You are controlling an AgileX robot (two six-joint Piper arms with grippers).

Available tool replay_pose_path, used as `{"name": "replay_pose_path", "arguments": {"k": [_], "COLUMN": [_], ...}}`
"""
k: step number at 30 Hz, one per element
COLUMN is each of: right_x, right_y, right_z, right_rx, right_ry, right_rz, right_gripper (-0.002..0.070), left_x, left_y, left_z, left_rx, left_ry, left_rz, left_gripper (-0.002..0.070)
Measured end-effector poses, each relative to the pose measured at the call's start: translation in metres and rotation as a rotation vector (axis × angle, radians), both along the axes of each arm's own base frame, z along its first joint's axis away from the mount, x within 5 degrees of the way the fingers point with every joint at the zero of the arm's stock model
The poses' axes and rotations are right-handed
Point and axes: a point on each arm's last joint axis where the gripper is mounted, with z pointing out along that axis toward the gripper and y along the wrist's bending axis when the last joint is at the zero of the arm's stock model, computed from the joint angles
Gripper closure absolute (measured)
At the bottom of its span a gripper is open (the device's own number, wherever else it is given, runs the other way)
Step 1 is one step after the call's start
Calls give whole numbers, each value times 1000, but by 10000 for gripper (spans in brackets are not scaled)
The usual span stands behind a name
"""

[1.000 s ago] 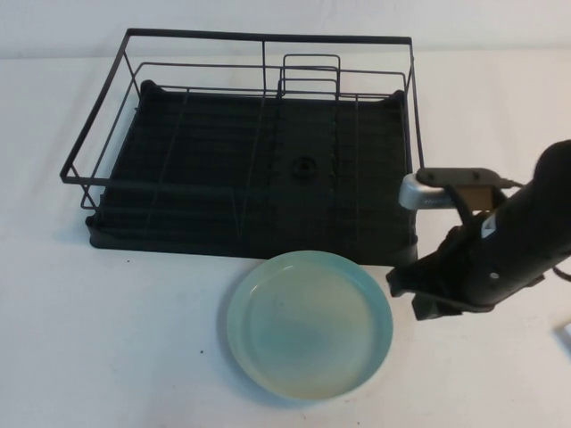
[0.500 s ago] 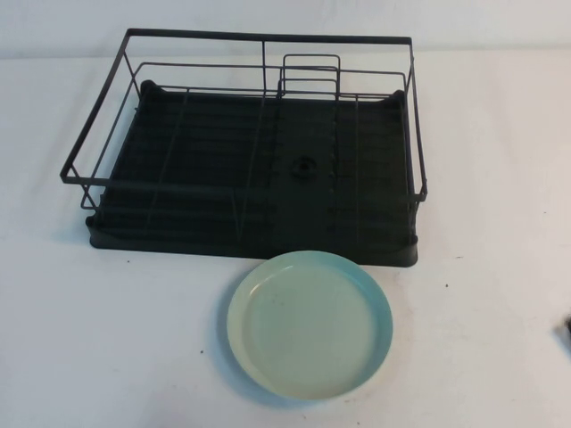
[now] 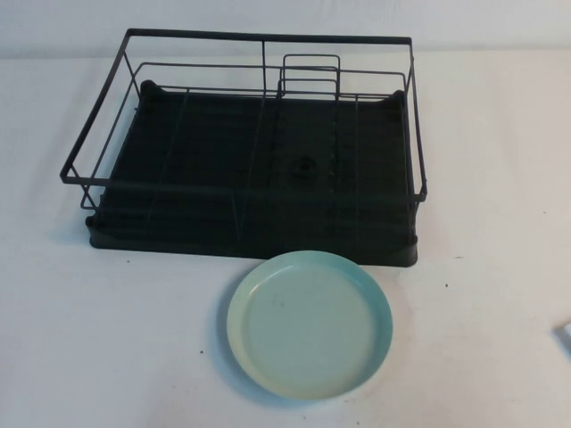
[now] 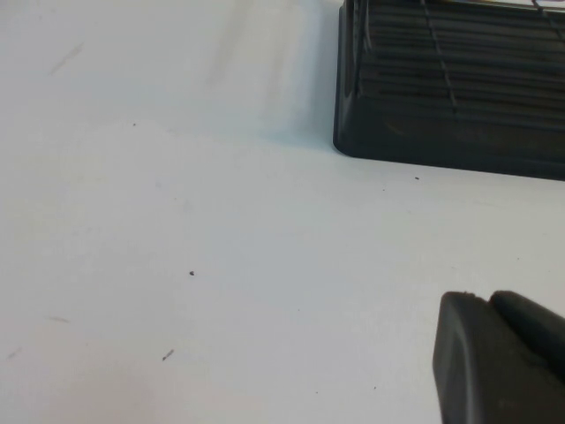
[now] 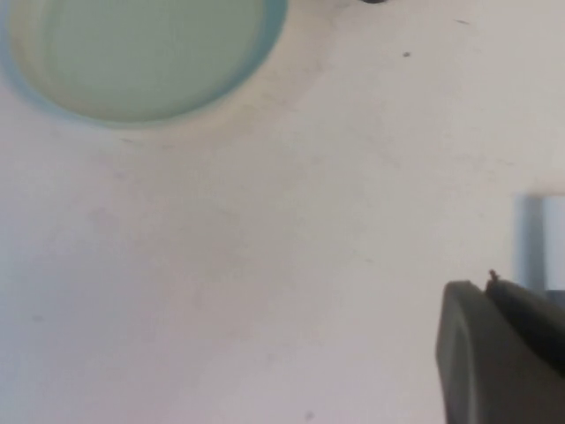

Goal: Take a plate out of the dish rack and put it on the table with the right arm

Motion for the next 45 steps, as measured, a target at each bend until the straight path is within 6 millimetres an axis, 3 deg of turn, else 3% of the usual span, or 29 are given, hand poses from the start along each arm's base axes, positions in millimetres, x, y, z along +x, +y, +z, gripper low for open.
{"name": "replay_pose_path", "arguments": {"k": [4, 8, 14, 21, 36, 45], "right_x": [6, 4, -6, -16, -17, -19], "right_y": [-9, -22, -40, -43, -41, -35], "right_z": [-40, -69, -88, -97, -116, -128], "right_rx": [-75, -8, 57, 158, 212, 149], "right_ry": [-116, -297, -621, -798, -599, -470], "right_rz": [-38, -180, -422, -494, -534, -450], "right_gripper": [694, 694, 694, 694, 694, 694], "left_x": [0, 0, 0, 0, 0, 0], "left_y": [0, 0, 0, 0, 0, 0], "left_z": [0, 0, 0, 0, 0, 0], "left_rx": [0, 0, 0, 0, 0, 0], "left_ry": [0, 0, 0, 0, 0, 0], "left_rz": [0, 0, 0, 0, 0, 0], "left_gripper": [678, 678, 678, 678, 678, 678]}}
